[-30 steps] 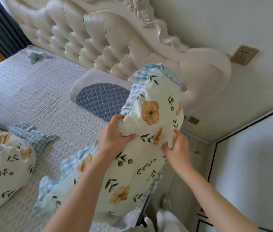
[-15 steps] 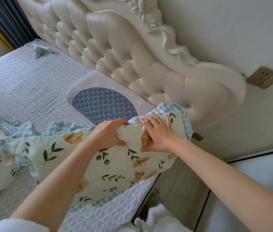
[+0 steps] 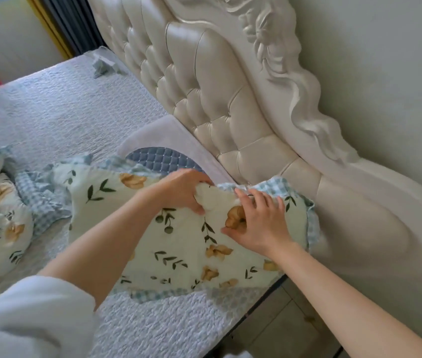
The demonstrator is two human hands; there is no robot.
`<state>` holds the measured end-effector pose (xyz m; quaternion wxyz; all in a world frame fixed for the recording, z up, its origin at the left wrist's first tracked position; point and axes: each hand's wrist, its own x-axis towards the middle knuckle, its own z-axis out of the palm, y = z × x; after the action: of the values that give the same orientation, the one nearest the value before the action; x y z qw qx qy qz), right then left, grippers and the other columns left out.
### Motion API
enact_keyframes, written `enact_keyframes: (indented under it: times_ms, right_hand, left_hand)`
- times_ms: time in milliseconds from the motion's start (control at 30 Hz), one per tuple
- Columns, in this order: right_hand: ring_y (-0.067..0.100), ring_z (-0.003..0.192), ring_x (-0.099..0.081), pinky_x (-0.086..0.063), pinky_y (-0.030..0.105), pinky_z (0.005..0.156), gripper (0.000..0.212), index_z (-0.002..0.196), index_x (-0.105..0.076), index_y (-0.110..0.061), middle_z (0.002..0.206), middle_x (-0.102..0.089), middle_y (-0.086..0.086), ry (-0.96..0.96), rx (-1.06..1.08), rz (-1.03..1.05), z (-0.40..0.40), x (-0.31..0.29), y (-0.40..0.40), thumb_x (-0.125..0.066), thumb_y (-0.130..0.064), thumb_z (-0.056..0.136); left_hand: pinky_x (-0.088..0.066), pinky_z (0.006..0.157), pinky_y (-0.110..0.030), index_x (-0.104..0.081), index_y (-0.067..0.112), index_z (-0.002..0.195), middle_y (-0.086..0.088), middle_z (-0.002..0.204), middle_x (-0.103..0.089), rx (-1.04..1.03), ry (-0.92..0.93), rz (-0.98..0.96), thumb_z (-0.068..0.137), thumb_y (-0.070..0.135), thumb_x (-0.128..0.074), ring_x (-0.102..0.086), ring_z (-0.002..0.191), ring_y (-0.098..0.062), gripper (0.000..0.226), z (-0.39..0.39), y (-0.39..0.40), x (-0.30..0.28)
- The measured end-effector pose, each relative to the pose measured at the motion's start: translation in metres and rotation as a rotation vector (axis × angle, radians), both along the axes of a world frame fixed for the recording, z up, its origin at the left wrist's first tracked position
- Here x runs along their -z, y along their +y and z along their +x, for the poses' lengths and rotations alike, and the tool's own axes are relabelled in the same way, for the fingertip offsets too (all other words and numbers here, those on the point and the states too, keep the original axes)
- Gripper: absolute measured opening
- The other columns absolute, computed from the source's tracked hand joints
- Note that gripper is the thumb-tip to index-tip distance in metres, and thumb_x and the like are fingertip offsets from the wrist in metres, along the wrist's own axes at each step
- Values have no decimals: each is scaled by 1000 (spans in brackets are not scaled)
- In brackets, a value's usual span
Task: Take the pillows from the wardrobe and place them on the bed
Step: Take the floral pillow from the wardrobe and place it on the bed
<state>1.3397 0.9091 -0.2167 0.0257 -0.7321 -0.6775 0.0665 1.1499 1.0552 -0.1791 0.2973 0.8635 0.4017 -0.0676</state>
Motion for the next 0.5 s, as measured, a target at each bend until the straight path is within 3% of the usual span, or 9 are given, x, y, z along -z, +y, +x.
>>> enact_keyframes:
  times_ms: [100,200,300,400,500]
  right_hand:
    - [29,136,-34,-23,60,107,102,148,-19,-28,151,-34,8,27,95,-29,11,8,53,-35,-87,66]
    - [31,142,-24,-20,57,111,99,151,-5,-28,157,-22,12,22,98,-172,20,34,99,-39,-80,74]
    - [34,144,-16,-16,52,115,92,152,0,-27,159,-12,15,-16,97,-320,28,68,125,-42,-70,83]
    - [35,137,-34,-33,46,107,77,151,-16,-24,155,-29,13,217,191,-577,50,98,130,-44,-60,88]
    - [32,139,-31,-33,43,110,82,152,-13,-23,157,-26,10,295,238,-692,68,122,113,-38,-68,88]
  left_hand:
    - [-38,91,-36,-60,38,127,8,116,-67,-53,31,203,56,50,-86,-54,99,-17,76,16,50,-1]
    - [-20,114,-47,-52,35,137,6,145,-51,-232,67,322,79,42,-73,-41,134,-21,62,20,74,37]
    - [-16,118,-56,-36,32,148,3,162,-21,-457,117,7,86,42,-66,-20,148,-25,70,4,50,102]
    - [-35,111,-53,-35,22,148,-3,162,-19,-667,113,-255,85,38,-69,-30,143,-29,73,-22,6,159]
    - [-23,119,-45,-27,11,150,-8,163,-15,-951,-4,-278,85,32,-72,-17,148,-26,82,-33,-24,193]
